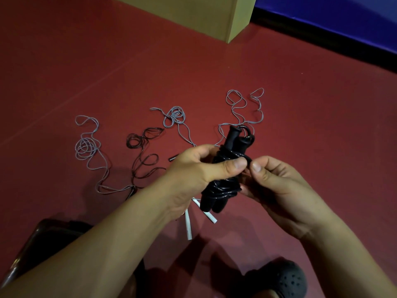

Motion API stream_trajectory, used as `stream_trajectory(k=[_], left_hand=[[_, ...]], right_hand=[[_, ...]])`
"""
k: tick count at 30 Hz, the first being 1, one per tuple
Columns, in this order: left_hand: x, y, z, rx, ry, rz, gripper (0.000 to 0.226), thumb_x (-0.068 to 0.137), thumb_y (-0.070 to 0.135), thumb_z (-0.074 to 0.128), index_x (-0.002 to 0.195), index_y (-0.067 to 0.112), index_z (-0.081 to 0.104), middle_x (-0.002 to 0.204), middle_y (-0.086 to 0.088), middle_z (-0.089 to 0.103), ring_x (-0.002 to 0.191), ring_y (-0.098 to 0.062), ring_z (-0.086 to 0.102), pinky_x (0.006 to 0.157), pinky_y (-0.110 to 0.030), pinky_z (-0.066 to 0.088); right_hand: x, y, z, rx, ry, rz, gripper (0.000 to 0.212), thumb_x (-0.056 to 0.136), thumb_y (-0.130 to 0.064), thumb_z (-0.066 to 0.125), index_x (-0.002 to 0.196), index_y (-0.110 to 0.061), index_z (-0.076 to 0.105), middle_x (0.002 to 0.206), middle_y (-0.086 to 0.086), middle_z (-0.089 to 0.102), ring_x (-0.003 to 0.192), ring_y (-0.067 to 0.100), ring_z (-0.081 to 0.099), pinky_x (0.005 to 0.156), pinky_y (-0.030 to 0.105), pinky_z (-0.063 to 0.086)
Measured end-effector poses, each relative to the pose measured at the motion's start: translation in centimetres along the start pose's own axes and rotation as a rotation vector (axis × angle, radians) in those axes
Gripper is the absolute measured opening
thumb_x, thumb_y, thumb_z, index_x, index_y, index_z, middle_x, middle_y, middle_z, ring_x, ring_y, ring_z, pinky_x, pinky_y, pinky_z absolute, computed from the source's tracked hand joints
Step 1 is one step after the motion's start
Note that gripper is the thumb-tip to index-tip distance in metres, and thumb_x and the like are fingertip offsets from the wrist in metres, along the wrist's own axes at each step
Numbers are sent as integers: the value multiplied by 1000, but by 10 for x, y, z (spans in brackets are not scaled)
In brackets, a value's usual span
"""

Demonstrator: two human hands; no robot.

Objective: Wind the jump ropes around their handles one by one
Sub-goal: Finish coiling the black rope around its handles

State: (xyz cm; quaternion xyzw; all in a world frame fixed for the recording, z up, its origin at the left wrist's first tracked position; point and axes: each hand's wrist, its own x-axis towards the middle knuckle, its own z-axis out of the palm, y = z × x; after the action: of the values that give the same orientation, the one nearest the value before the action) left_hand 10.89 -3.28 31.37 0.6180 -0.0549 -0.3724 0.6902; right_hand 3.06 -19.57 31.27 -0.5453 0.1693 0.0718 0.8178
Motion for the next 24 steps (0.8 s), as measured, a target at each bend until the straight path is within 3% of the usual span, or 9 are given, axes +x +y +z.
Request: stream_trajectory(k=[4, 7, 11, 13, 17, 21, 24], left_hand=[[-1, 0, 1, 7, 3, 8, 49, 68, 31, 87, 105, 2, 71, 94, -15, 72, 83, -25, 69, 76, -32, 57], [-1, -1, 3, -12, 65, 20, 53, 61, 36, 80, 106, 8, 71, 103, -18, 74, 84, -25, 71, 79, -35, 58], [2, -3, 6, -78, 203, 43, 59, 49, 37, 81, 99, 11, 64, 89, -9, 74, 69, -18, 70, 62, -28, 56], [2, -4, 4, -62, 229, 42, 53, 54, 36, 80, 96, 9, 62, 88, -10, 75, 69, -22, 71, 65, -32, 59], [1, -5, 2, 31, 222, 41, 48, 68, 42, 76, 99, 7, 67, 92, -16, 76, 83, -34, 73, 85, -54, 58], [2, -4, 2, 167, 217, 21, 30, 91, 40, 66, 92, 10, 69, 91, -17, 75, 78, -26, 70, 81, -46, 56], [-1, -3, 4, 213, 178, 0, 39, 82, 52, 71, 87, 14, 70, 82, -10, 74, 70, -21, 68, 75, -42, 56]], right_hand=[[0, -1, 3, 1, 56, 21, 46, 43, -48, 94, 70, -21, 70, 95, 13, 72, 89, 21, 69, 74, 27, 58], [0, -2, 7, 8, 125, 46, 25, 63, -37, 83, 70, -18, 68, 91, 13, 73, 85, 22, 70, 78, 31, 58], [0, -1, 13, 15, 204, 47, 18, 69, -25, 70, 77, -10, 62, 87, 16, 73, 78, 21, 71, 75, 31, 58], [0, 1, 15, 14, 239, 38, 21, 68, -25, 71, 78, -9, 63, 83, 16, 73, 73, 21, 71, 74, 31, 59], [0, 3, 18, -13, 290, 31, 27, 64, -26, 74, 79, -6, 65, 80, 18, 72, 69, 22, 70, 72, 32, 59], [0, 5, 20, -35, 294, 38, 24, 66, -25, 74, 78, -5, 67, 76, 16, 71, 66, 20, 69, 65, 29, 60], [-1, 5, 20, -38, 283, 32, 23, 68, -25, 73, 78, -5, 67, 72, 13, 69, 62, 18, 66, 60, 26, 57]])
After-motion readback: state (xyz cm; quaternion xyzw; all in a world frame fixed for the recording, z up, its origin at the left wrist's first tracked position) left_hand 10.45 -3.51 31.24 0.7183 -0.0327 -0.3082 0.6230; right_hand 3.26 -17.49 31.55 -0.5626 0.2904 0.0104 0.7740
